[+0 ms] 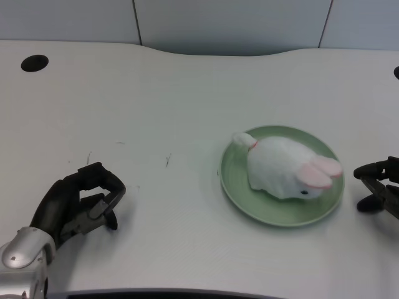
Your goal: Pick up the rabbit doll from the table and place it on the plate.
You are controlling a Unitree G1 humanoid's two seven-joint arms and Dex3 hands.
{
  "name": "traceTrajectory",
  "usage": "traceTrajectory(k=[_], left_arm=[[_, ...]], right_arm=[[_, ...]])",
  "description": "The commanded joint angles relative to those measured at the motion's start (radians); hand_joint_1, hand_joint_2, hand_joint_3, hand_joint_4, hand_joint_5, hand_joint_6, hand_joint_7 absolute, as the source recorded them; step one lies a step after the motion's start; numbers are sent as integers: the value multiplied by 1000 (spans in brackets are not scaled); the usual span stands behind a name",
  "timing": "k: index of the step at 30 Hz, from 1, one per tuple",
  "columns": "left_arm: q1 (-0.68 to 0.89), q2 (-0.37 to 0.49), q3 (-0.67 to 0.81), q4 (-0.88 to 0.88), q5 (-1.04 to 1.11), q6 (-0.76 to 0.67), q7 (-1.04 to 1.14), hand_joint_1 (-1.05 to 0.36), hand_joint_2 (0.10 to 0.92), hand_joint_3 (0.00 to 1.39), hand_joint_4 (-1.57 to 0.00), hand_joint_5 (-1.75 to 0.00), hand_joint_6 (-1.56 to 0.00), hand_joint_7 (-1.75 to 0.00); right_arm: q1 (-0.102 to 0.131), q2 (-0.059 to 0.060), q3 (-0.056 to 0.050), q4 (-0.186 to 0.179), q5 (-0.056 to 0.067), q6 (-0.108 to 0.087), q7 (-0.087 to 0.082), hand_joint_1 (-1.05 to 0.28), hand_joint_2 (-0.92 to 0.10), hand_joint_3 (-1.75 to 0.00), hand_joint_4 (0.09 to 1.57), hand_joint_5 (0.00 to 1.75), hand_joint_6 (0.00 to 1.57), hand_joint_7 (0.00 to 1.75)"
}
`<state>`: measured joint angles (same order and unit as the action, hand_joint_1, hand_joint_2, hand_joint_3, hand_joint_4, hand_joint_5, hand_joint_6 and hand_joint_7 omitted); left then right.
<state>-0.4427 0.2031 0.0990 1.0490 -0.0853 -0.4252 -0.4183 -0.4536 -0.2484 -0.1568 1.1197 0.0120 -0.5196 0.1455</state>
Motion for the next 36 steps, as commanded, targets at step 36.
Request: traceTrajectory(k=[36], left_arm=[[7,11,-2,10,2,13,-23,-510,921,446,-679,-1746,-503,-1565]], right_arm=[[7,-19,-5,-11,-4,5,-13,-776,-921,-119,952,961,902,740]])
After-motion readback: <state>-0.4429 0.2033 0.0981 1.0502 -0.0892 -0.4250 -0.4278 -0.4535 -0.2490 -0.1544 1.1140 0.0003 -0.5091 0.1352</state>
